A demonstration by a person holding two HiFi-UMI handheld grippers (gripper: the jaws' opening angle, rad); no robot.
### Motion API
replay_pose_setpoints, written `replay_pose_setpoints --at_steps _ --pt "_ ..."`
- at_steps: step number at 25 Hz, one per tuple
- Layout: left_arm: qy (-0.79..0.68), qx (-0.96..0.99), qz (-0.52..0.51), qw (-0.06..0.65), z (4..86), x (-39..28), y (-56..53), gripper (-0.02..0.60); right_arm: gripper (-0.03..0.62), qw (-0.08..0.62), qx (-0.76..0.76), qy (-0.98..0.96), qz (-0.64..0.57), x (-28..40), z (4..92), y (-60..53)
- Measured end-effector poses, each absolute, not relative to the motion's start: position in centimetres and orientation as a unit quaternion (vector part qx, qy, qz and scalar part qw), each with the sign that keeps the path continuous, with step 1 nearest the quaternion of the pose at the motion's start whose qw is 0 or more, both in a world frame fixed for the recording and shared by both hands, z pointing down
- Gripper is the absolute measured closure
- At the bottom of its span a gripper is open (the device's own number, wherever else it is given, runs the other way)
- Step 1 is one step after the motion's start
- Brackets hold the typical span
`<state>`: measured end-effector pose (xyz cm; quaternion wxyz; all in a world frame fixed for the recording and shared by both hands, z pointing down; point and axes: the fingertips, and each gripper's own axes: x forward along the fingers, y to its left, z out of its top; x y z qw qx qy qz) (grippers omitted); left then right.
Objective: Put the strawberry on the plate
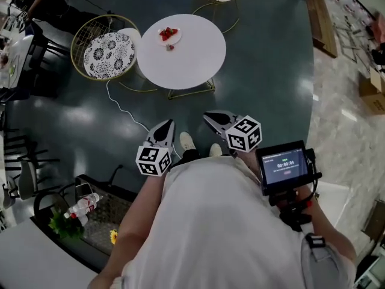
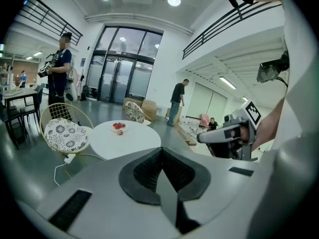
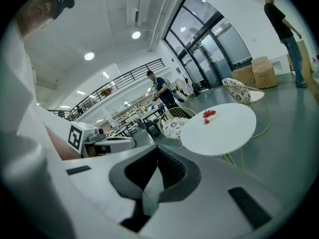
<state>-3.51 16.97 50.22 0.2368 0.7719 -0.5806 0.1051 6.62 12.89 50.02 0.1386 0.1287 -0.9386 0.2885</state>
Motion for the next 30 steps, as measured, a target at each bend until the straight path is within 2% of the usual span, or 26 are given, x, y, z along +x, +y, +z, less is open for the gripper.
replay_pose_setpoints --at_steps 15,30 --pt "-0.557 0.791 0.099 0.231 51.0 -11.8 12.0 0.574 0.586 0.144 0.171 -0.937 0.268 -1.3 49.7 7.3" --pt "-0.532 0.81 0.106 0.223 51.5 -17.1 9.7 0.574 0.586 0.123 0.226 -0.924 0.284 -4.7 49.8 4.7"
